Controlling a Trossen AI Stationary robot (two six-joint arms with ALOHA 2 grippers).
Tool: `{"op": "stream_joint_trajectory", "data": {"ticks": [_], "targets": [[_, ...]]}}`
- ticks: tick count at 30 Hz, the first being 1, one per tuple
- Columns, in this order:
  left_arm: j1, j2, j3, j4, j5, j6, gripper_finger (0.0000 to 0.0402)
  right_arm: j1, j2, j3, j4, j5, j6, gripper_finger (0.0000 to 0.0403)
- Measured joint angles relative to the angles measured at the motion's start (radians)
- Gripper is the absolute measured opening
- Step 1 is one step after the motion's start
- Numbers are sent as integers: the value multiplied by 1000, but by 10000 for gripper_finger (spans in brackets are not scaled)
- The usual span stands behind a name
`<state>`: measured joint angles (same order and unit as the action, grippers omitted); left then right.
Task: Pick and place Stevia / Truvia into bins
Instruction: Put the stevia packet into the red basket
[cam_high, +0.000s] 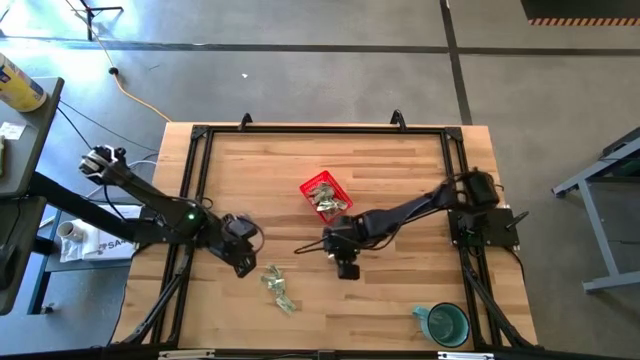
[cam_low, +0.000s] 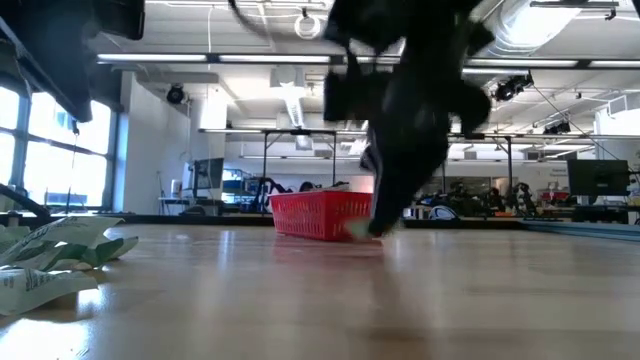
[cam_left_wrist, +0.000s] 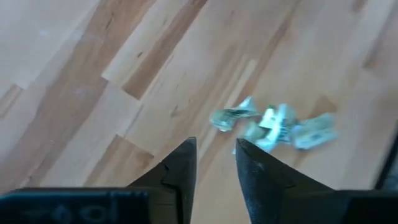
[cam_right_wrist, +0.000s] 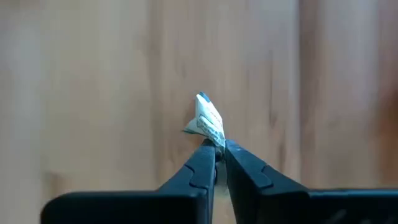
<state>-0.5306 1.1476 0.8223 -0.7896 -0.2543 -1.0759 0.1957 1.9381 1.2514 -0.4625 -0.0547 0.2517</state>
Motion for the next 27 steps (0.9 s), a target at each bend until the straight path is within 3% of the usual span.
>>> {"op": "stream_joint_trajectory", "data": {"ticks": [5,8,10,15,21,27], "targets": [[22,111,0,26,13,76,135,-5,-151,22,-47,167,63,7],[29,172,0,113,38,147,124,-59,-216,22,-35,291,53,19],[33,213,0,166,61,183,116,-118,-231,25,-19,307,34,28],[65,269,0,186,83,143,109,-286,-168,21,-15,182,47,76],[146,337,0,188,160,160,163,-345,-145,21,-7,-79,132,199],[169,403,1,256,308,401,258,-234,-191,24,-121,15,84,303]]}}
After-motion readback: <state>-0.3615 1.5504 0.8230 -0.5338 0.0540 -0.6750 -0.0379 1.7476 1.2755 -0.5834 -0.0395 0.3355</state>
